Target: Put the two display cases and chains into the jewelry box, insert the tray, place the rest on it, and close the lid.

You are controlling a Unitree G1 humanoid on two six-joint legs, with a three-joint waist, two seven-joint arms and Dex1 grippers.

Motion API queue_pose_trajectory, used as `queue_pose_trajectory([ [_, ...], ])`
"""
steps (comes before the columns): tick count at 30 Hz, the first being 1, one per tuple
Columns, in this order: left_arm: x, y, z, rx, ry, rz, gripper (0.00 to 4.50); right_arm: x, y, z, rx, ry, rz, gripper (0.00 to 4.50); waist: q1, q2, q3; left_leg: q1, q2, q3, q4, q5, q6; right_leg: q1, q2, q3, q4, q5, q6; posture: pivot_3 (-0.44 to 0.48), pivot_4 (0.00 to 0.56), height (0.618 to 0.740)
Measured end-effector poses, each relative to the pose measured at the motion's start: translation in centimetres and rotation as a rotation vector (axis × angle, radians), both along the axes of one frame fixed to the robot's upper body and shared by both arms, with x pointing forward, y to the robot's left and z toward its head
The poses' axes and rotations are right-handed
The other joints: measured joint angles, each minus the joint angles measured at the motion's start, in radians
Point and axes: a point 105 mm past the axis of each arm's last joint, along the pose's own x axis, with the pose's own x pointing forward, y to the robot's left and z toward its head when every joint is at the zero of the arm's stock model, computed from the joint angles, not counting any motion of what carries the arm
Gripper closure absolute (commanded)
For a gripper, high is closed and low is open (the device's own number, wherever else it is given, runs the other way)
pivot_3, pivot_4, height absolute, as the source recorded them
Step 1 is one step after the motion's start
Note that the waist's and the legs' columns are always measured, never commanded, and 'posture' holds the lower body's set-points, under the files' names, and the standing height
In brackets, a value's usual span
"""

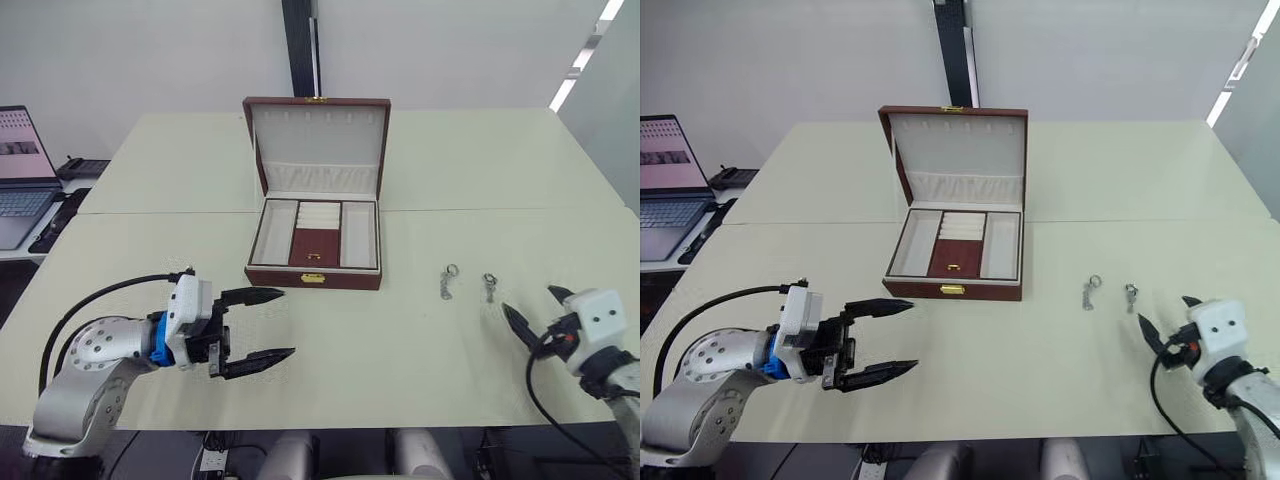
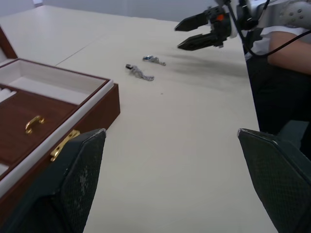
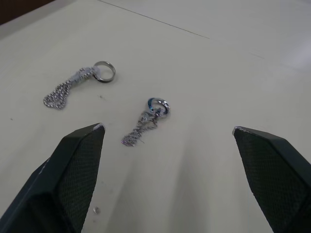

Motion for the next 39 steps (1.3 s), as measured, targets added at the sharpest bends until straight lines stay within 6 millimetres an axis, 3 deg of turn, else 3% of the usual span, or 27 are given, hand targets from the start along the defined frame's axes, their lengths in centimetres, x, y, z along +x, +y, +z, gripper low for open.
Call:
queue_pose_trajectory([
  [8,0.0,-1.6,1.5,-0.018,-0.021,-0.111,0.00,2.1,1.3,-0.9,0.052,0.029,-0.113,0.03,0.000,0.000,0.000,0.000,0.000,-0.001,0.000,0.001,-0.001,0.000,0.000,-0.001,-0.002,0.000,0.000,0.000,0.150,0.740],
  [14,-0.2,-2.5,2.7,-0.024,-0.065,-0.167,0.00,3.1,1.1,-3.0,0.056,0.098,-0.190,0.03,-0.001,0.000,0.000,0.000,-0.001,-0.001,0.000,0.001,-0.001,0.001,0.001,-0.001,-0.003,0.000,0.000,0.000,0.150,0.740],
  [18,-0.2,-2.8,3.0,-0.024,-0.077,-0.188,0.00,4.1,1.1,-2.8,0.081,0.090,-0.230,0.03,-0.002,0.000,0.000,0.000,-0.001,-0.001,-0.001,0.001,-0.001,0.001,0.002,-0.001,-0.003,0.000,0.000,0.000,0.150,0.740],
  [21,-0.2,-3.0,3.1,-0.023,-0.081,-0.195,0.00,4.4,1.2,-2.9,0.105,0.094,-0.246,0.60,-0.002,0.000,0.000,0.000,0.000,-0.001,-0.001,0.001,-0.001,0.001,0.002,-0.001,-0.003,0.000,0.000,0.000,0.150,0.740],
  [24,-0.2,-3.1,2.9,-0.023,-0.075,-0.196,0.00,4.6,1.5,-3.0,0.111,0.102,-0.239,1.62,-0.001,0.000,0.000,0.000,0.000,-0.001,0.000,0.001,-0.001,0.001,0.002,-0.001,-0.003,0.000,0.000,0.000,0.150,0.740],
  [27,-0.1,-3.1,2.9,-0.023,-0.076,-0.191,0.00,4.6,1.8,-3.0,0.108,0.106,-0.229,2.36,0.000,0.000,0.000,0.000,-0.001,-0.001,0.000,0.001,-0.001,0.001,0.002,-0.001,-0.003,0.000,0.000,0.000,0.150,0.740],
  [39,0.0,-3.1,2.7,-0.014,-0.076,-0.174,0.00,4.5,1.5,-3.0,0.086,0.111,-0.259,4.46,0.003,-0.001,-0.001,0.000,-0.001,-0.002,0.000,0.001,-0.001,0.002,0.002,-0.001,-0.004,0.000,0.000,0.000,0.150,0.740],
])
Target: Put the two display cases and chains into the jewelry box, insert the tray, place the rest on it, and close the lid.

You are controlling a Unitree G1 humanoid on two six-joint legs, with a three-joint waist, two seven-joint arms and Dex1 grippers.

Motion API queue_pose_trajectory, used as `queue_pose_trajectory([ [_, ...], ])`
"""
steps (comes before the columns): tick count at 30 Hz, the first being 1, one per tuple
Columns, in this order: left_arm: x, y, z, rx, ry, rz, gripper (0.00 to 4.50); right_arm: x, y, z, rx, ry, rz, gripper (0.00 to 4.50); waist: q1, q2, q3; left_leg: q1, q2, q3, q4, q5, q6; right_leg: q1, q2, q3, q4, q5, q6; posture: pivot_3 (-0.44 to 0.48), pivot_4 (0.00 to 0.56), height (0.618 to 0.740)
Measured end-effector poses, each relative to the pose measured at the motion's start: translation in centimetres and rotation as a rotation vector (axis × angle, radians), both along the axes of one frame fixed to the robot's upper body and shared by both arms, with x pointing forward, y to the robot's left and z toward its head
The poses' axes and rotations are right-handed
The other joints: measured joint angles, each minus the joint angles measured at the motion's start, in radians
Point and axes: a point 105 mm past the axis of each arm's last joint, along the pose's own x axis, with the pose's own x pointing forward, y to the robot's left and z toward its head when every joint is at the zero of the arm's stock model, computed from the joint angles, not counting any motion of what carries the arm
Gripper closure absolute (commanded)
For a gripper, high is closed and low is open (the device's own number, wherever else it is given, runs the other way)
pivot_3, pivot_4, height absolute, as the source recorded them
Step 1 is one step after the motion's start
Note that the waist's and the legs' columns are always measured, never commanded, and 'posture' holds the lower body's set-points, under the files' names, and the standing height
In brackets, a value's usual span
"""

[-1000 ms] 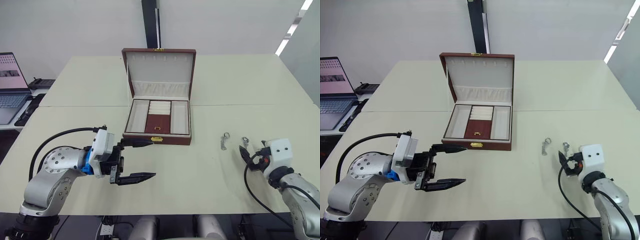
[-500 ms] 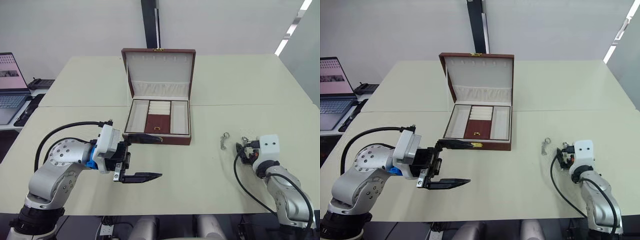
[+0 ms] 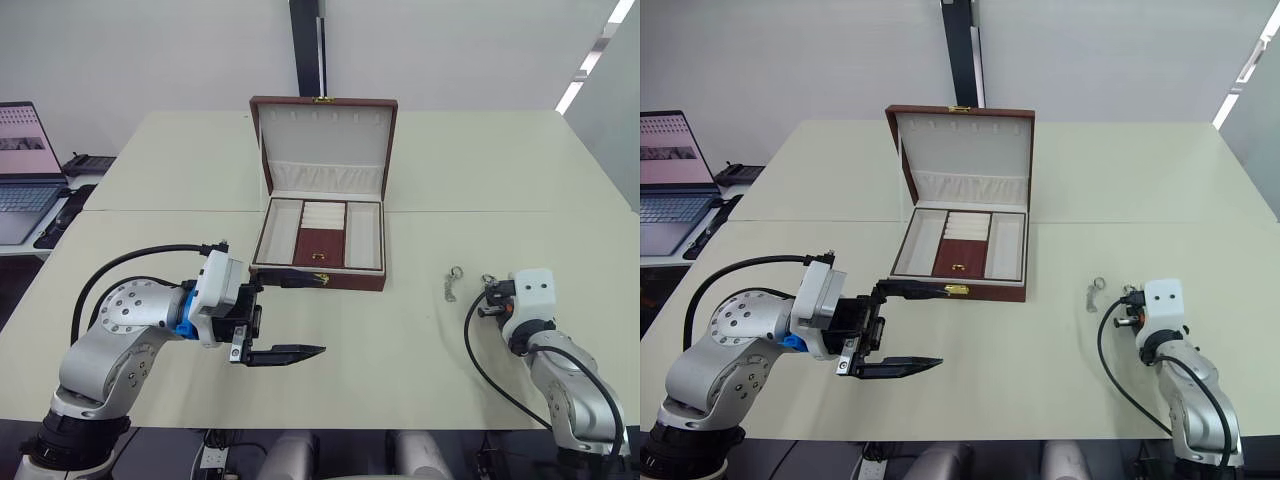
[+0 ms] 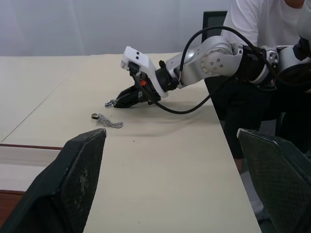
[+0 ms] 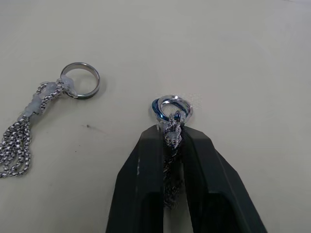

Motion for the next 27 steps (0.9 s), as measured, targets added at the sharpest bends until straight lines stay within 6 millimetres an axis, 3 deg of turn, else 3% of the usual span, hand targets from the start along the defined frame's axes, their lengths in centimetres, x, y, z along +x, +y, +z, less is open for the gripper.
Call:
queue_pose_trajectory([
  [8,0.1,0.3,-0.4,-0.004,0.016,0.027,0.00,0.0,-0.5,0.7,-0.050,-0.004,0.021,4.49,-0.001,0.001,0.001,0.000,0.000,0.000,0.000,0.000,0.000,-0.001,0.000,0.000,0.000,0.000,0.000,0.000,0.150,0.740],
  [14,0.5,1.6,-0.2,-0.020,0.015,0.127,0.00,0.9,1.0,5.1,-0.118,-0.107,0.134,4.49,-0.008,0.002,0.001,0.000,0.001,0.001,-0.001,0.000,0.001,-0.001,0.002,0.001,0.000,0.000,0.000,0.000,0.150,0.740],
  [20,1.0,3.5,-0.4,-0.045,0.045,0.265,0.00,3.2,7.1,11.8,-0.083,-0.246,0.386,4.49,-0.006,0.003,0.002,0.000,0.001,0.000,-0.003,0.000,0.000,-0.002,0.002,0.000,-0.001,0.000,0.000,0.000,0.150,0.740],
  [27,1.6,5.7,0.2,-0.072,0.044,0.415,0.00,3.8,15.3,14.6,-0.027,-0.264,0.687,4.49,-0.004,0.002,0.002,-0.001,0.001,-0.001,-0.005,0.001,-0.002,-0.002,0.001,0.000,-0.003,0.000,0.000,0.000,0.150,0.740],
])
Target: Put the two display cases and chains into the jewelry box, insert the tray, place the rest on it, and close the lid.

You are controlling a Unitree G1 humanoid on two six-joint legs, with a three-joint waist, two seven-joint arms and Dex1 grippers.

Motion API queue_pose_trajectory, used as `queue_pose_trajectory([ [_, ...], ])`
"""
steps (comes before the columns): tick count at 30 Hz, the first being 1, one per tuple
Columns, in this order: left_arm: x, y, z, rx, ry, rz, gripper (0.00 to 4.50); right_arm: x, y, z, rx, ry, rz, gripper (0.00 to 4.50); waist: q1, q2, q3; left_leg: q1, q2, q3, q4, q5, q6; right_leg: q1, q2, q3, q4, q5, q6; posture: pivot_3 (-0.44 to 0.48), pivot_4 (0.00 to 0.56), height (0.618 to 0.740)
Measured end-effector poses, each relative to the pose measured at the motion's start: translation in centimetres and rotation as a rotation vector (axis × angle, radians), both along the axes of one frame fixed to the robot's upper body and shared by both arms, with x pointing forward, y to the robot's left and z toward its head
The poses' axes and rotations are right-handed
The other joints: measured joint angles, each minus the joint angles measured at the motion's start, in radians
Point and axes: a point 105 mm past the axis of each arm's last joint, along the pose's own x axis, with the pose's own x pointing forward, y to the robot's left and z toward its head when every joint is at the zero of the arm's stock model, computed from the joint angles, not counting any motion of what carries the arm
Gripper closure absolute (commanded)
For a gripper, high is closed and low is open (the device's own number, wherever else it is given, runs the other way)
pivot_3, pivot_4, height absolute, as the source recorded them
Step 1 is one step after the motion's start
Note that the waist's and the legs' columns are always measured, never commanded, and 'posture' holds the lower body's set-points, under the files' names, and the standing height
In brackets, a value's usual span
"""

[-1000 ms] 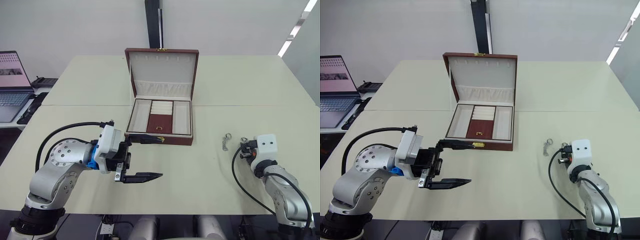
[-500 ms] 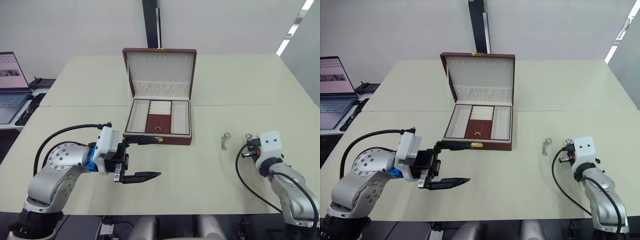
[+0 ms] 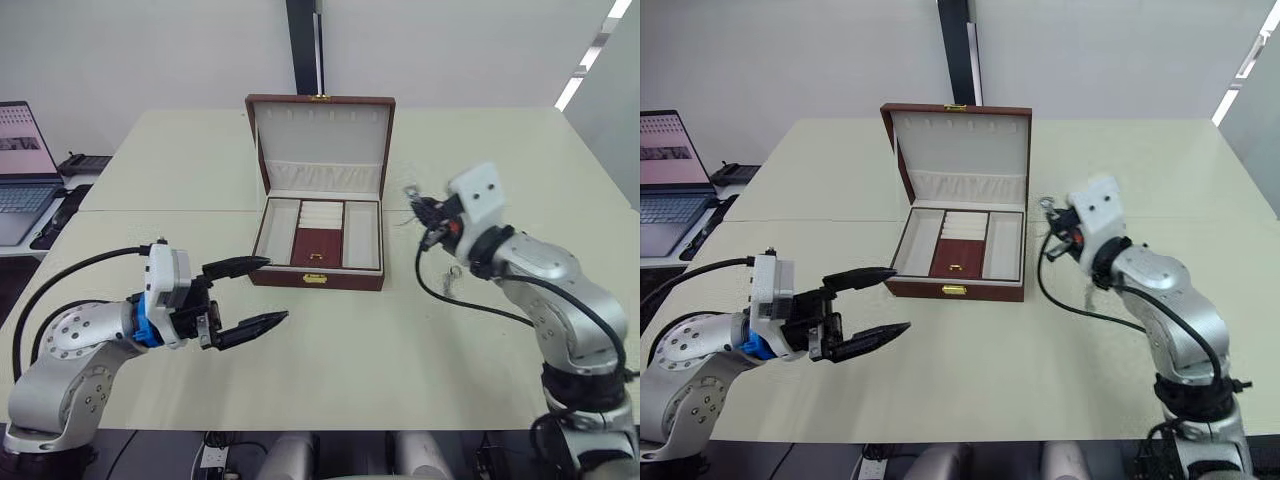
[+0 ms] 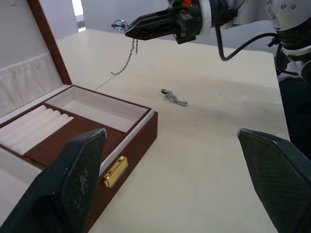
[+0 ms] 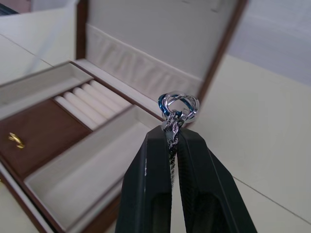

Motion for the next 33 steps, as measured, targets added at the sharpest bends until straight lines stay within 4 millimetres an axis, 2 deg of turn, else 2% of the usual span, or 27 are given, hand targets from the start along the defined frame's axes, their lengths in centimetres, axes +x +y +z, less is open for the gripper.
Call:
queue_pose_trajectory([
  [2,0.5,1.1,0.4,-0.014,-0.016,0.083,0.00,0.4,2.5,0.3,0.004,0.013,0.082,4.49,-0.002,0.000,0.000,0.000,0.000,0.000,0.000,0.000,0.000,0.000,0.000,0.000,0.000,0.000,0.000,0.000,0.150,0.740],
  [6,1.2,3.5,1.0,-0.050,-0.043,0.246,0.00,0.4,8.1,-0.5,-0.012,0.060,0.274,4.49,-0.007,0.000,0.000,0.001,0.000,0.000,-0.005,0.002,-0.003,-0.004,0.000,0.001,0.000,0.000,0.000,0.000,0.150,0.740],
  [15,1.0,6.7,-0.4,-0.052,-0.002,0.395,0.00,1.8,14.6,0.2,-0.039,0.030,0.433,4.49,-0.014,-0.001,0.000,0.000,0.000,0.000,-0.007,0.003,-0.006,-0.012,0.000,0.000,0.001,0.001,-0.001,0.000,0.150,0.740],
  [20,1.0,7.1,-0.4,-0.059,-0.010,0.420,0.00,2.6,16.4,-2.1,-0.073,0.067,0.468,4.49,-0.014,-0.001,-0.001,0.000,0.000,0.000,-0.007,0.003,-0.006,-0.013,0.000,0.001,0.002,0.002,-0.003,0.000,0.150,0.740],
  [26,1.0,7.1,-0.5,-0.074,-0.012,0.440,0.00,3.2,17.1,-5.5,-0.140,0.134,0.484,4.49,-0.021,-0.001,-0.001,0.000,0.000,0.001,-0.008,0.004,-0.007,-0.014,0.000,0.001,0.002,0.002,-0.003,0.000,0.150,0.740],
  [29,1.2,7.1,-0.3,-0.082,-0.021,0.455,0.00,3.5,16.9,-6.4,-0.167,0.150,0.472,4.49,-0.022,-0.001,-0.001,0.000,0.001,0.001,-0.008,0.004,-0.007,-0.014,0.001,0.001,0.002,0.002,-0.004,0.000,0.150,0.740],
  [33,1.3,7.1,-0.1,-0.084,-0.030,0.463,0.00,3.4,17.1,-6.6,-0.166,0.164,0.481,4.49,-0.026,-0.001,-0.001,0.000,0.001,0.001,-0.008,0.004,-0.007,-0.014,0.001,0.001,0.002,0.002,-0.004,0.000,0.150,0.740],
])
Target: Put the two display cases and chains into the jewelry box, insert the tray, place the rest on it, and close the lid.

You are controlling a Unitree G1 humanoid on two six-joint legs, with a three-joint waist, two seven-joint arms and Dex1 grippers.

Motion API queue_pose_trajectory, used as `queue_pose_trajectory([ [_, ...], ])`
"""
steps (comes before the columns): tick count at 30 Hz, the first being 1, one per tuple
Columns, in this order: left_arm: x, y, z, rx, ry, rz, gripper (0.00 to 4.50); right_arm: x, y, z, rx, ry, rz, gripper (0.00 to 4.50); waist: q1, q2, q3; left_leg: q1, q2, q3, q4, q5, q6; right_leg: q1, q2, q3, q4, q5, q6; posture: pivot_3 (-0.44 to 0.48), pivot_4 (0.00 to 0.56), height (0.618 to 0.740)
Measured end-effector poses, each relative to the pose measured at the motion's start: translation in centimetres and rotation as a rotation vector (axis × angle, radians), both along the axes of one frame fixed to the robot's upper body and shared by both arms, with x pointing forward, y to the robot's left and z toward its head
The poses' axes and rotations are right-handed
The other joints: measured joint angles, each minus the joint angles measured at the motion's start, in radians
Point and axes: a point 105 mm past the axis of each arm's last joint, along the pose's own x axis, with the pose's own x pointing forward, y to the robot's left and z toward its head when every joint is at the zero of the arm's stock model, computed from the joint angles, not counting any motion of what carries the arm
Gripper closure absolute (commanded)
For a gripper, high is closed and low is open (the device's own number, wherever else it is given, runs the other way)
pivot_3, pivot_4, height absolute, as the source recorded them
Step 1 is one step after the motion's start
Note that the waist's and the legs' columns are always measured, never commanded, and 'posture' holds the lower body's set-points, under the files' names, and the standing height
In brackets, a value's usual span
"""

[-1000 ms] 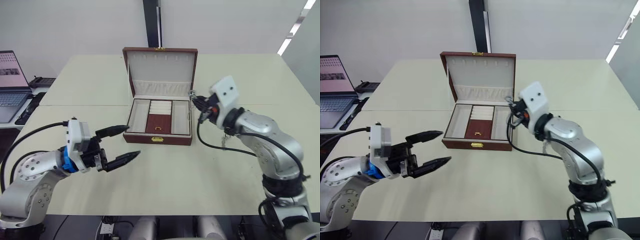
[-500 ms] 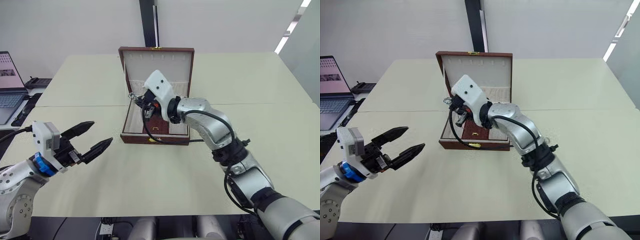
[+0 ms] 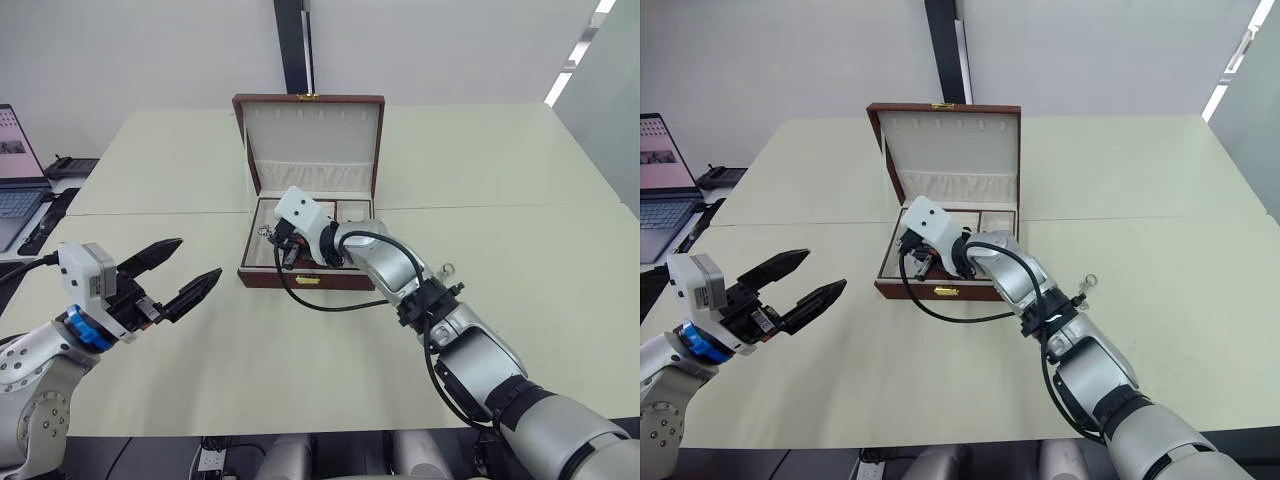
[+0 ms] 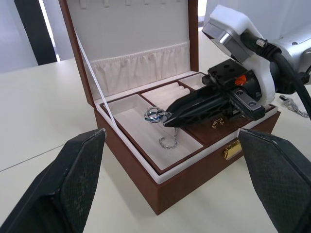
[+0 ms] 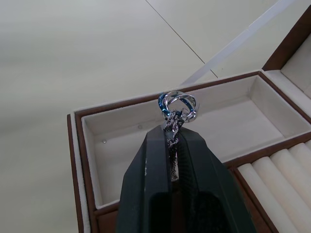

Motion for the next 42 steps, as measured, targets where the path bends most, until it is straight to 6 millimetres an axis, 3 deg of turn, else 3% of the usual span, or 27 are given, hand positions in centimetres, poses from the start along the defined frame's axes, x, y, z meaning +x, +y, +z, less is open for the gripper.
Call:
queue_pose_trajectory([
  [2,0.0,0.0,0.0,0.000,-0.001,0.000,0.00,-0.1,0.1,0.1,0.005,0.007,0.005,4.49,-0.001,0.000,0.000,0.000,0.000,0.000,0.000,0.000,0.000,0.000,0.000,0.000,0.000,0.000,0.000,0.000,0.150,0.740],
  [4,0.0,0.0,0.0,-0.001,-0.002,0.000,0.00,0.0,0.1,0.2,0.018,0.018,-0.002,3.80,-0.001,0.000,0.000,0.000,0.000,0.000,0.000,0.000,0.000,0.000,0.000,0.000,0.000,0.000,0.000,0.000,0.150,0.740],
  [7,0.1,-0.1,0.1,-0.002,-0.005,-0.006,0.00,0.1,0.3,0.7,0.049,0.025,-0.015,3.21,-0.001,0.000,0.000,0.000,0.000,0.000,0.000,0.000,0.000,0.000,0.000,0.000,0.000,0.000,0.000,0.000,0.150,0.740],
  [17,0.1,-1.0,-0.4,-0.011,0.010,-0.048,0.00,0.3,-0.8,4.4,0.110,-0.079,-0.032,0.55,0.000,0.000,0.000,-0.001,0.000,0.000,0.000,0.000,0.000,-0.001,0.000,0.000,0.000,0.000,0.000,0.000,0.150,0.740],
  [20,0.1,-1.1,-0.4,-0.016,0.010,-0.048,0.00,-0.2,-2.3,5.0,0.112,-0.140,-0.016,0.55,0.001,0.000,0.000,-0.001,0.000,0.000,0.000,0.000,0.000,0.000,0.000,0.000,0.000,0.000,0.000,0.000,0.150,0.740],
  [26,0.2,-0.8,-1.0,-0.020,0.025,-0.015,0.00,-0.9,-7.3,3.9,0.069,-0.213,-0.074,0.55,0.003,0.000,0.000,-0.002,0.000,0.000,0.000,0.000,0.000,0.002,0.000,0.000,0.000,0.000,0.000,0.000,0.150,0.740],
  [31,0.5,2.3,-3.2,-0.002,0.044,0.135,0.00,-2.5,-17.1,1.8,-0.014,-0.229,-0.281,0.55,0.022,-0.001,0.000,-0.007,-0.001,0.001,0.001,0.000,0.000,0.000,0.000,0.000,-0.001,0.000,0.000,0.000,0.150,0.740],
  [42,0.4,5.9,-5.7,0.007,0.091,0.241,0.00,-8.1,-30.7,-1.9,-0.075,-0.170,-0.644,0.55,0.029,-0.002,-0.001,-0.005,0.000,0.001,0.001,0.000,0.000,0.003,0.000,-0.001,-0.002,0.000,0.000,0.000,0.150,0.740],
])
